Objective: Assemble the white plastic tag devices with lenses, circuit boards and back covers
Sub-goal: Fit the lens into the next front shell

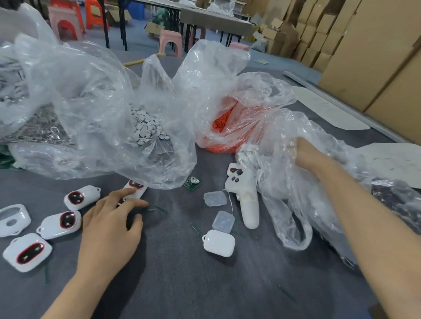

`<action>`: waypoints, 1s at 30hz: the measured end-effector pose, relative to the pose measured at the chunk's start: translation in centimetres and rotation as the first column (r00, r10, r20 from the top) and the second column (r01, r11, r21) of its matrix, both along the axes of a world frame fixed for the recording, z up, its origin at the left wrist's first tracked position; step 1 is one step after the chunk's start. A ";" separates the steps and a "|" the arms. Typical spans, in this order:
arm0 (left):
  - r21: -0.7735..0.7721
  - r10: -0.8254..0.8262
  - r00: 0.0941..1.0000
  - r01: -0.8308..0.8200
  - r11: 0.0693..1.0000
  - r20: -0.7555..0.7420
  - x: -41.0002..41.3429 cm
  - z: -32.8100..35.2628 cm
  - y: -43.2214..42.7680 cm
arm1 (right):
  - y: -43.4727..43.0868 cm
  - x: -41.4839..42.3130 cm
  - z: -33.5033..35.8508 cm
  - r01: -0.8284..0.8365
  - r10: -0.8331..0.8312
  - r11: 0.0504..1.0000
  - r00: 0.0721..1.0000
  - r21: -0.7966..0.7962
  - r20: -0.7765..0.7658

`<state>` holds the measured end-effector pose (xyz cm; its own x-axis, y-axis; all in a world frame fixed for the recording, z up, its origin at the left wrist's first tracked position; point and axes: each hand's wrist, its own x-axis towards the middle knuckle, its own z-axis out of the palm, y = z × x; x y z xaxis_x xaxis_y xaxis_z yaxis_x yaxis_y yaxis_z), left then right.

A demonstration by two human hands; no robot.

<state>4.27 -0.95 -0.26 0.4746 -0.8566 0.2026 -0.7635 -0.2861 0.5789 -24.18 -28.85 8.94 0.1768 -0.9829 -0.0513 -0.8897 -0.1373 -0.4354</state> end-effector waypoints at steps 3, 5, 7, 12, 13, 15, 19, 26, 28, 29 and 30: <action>-0.015 -0.007 1.000 0.007 1.000 -0.015 0.1 -0.1 0.0 | -0.5 2.4 -0.8 -0.035 0.036 0.999 0.998 0.028 -0.048; -0.023 -0.011 1.000 0.011 1.000 -0.020 0.2 -0.1 0.0 | -0.7 3.6 -1.1 -0.064 0.064 0.998 0.994 0.009 -0.086; -0.031 -0.016 1.000 0.015 0.999 -0.019 0.2 -0.2 0.0 | -0.9 4.3 -1.4 -0.068 0.070 0.997 0.996 0.025 -0.059; -0.060 -0.013 1.000 0.012 0.998 -0.021 0.2 -0.4 -0.1 | -1.5 4.1 -0.9 -0.047 0.044 0.999 0.993 0.026 0.113; -0.063 -0.016 1.000 0.014 0.998 -0.021 0.3 -0.5 -0.1 | -1.6 3.7 -0.6 -0.031 0.032 0.999 0.985 -0.010 0.169; -0.066 -0.016 0.999 0.014 0.998 -0.029 0.2 -0.6 -0.1 | -1.1 2.7 0.0 0.046 -0.024 0.992 0.982 -0.114 0.189; -0.092 0.046 0.999 -0.047 0.995 -0.010 0.0 -0.7 -0.1 | 1.7 0.4 2.2 0.204 -0.186 0.946 0.978 -0.254 0.092; -0.470 -0.180 0.942 0.027 0.882 -0.282 -1.5 0.6 0.5 | 13.2 3.6 4.3 0.320 0.211 0.633 0.805 -0.705 0.555; -0.497 -0.358 0.785 0.075 0.865 -0.505 -2.3 1.0 0.7 | 16.6 7.9 2.0 0.023 0.336 0.882 0.669 -0.470 0.663; -0.493 -0.394 0.718 0.081 0.866 -0.574 -2.5 1.0 0.7 | 17.9 10.0 0.5 -0.168 0.354 0.928 0.672 -0.332 0.651; -0.478 -0.399 0.674 0.076 0.875 -0.622 -2.6 0.8 0.5 | 18.8 11.8 -1.1 -0.322 0.384 0.922 0.682 -0.216 0.623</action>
